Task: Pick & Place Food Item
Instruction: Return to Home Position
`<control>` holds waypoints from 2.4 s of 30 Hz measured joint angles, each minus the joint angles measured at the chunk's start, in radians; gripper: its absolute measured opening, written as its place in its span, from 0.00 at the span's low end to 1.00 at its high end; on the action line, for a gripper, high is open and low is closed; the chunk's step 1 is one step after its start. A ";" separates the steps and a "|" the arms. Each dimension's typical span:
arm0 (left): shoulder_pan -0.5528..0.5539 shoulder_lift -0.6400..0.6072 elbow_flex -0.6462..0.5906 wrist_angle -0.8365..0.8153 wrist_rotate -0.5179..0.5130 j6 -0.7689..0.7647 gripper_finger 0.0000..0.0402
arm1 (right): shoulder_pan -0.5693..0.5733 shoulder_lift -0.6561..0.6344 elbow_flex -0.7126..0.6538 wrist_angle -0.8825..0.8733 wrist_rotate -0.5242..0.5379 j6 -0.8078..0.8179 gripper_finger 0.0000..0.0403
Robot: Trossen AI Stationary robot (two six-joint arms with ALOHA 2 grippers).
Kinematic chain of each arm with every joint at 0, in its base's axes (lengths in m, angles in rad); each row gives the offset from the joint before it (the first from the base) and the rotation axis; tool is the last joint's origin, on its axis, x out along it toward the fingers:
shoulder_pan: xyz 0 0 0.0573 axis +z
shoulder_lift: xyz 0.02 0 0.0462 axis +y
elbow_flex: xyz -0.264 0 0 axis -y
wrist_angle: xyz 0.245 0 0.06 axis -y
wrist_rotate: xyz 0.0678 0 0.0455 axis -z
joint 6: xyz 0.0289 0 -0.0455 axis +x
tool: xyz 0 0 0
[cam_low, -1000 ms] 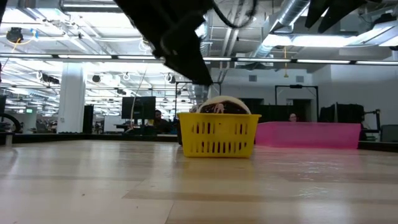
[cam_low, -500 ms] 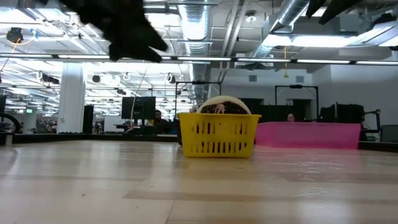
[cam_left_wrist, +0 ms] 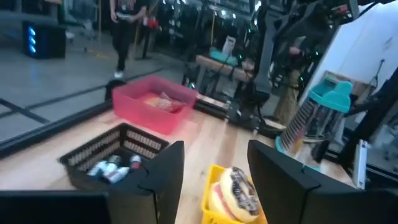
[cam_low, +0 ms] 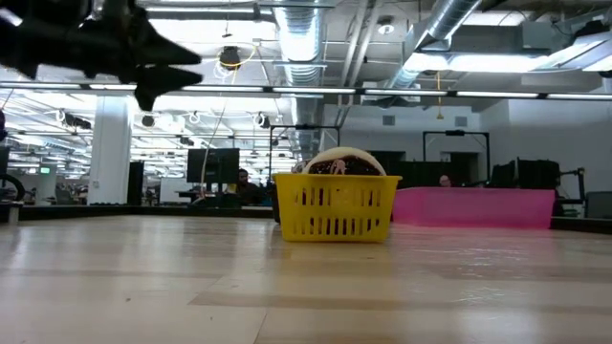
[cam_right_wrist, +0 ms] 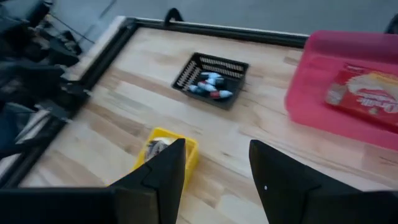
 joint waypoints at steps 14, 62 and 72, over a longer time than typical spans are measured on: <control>-0.045 -0.315 -0.195 -0.111 0.072 0.079 0.42 | -0.104 0.054 0.000 0.231 -0.009 -0.154 0.42; -0.045 -0.316 -0.195 -0.301 0.114 0.078 0.42 | -0.543 0.011 -0.057 0.976 -0.856 -1.429 0.42; -0.045 -0.296 -0.195 -0.299 0.115 0.078 0.42 | -0.476 -0.460 -0.626 1.342 -0.807 -1.366 0.42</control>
